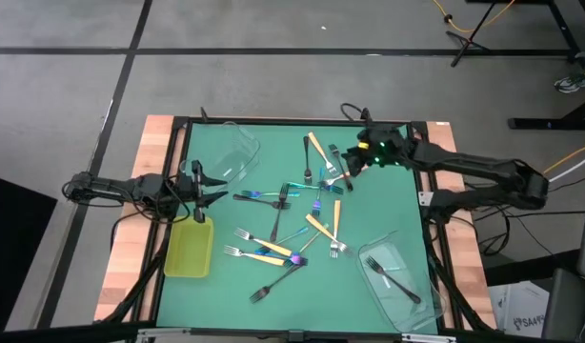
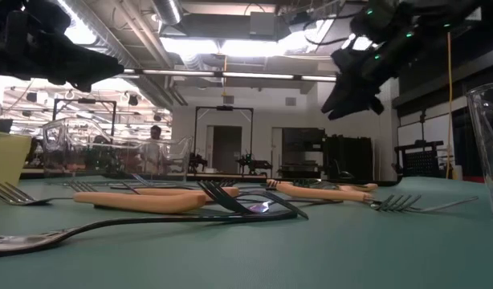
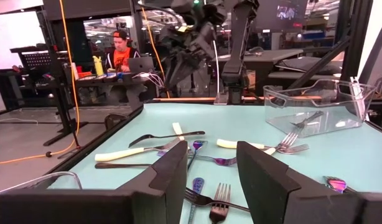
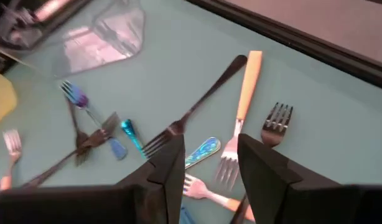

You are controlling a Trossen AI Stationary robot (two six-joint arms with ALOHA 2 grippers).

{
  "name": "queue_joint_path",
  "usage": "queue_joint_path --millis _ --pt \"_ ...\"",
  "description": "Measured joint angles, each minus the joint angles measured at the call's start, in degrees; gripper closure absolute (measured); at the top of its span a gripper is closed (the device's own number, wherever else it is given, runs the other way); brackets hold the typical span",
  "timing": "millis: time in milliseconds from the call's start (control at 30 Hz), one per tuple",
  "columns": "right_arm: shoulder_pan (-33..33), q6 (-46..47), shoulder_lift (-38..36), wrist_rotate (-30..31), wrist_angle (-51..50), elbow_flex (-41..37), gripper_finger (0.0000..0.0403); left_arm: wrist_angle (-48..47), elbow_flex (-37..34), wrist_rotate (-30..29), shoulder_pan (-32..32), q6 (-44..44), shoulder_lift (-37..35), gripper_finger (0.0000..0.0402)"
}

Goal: Sort silverware by color (type)
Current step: Put the black fork in the bottom transparent bin

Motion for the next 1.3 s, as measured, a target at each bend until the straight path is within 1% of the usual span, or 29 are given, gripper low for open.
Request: queue_joint_path --millis 67,233,400,533,733,1300 --pt "-1.1 -1.6 3.1 -0.7 -1.5 2.6 0.0267 0.0 0.0 0.0 0.0 0.0 0.0 0.0269" --pt "-3.5 -2.2 11.1 -0.9 -9.7 9.3 0.0267 0.0 0.0 0.0 0.0 0.0 0.0 0.0269" --pt "-3.8 -2.2 17.8 0.2 -13.9 13.2 0.0267 0.0 0.0 0.0 0.0 0.0 0.0 0.0269" --pt "-3.6 -2.2 22.0 0.3 -14.1 13.9 0.0267 0.0 0.0 0.0 0.0 0.0 0.0 0.0269" --pt "-3.6 -2.2 26.6 0.7 -14.5 13.9 0.0267 0.0 0.0 0.1 0.0 0.0 0.0 0.0269" --pt "-3.6 -2.2 33.4 1.2 -13.9 13.9 0.0267 0.0 0.0 0.1 0.0 0.0 0.0 0.0269"
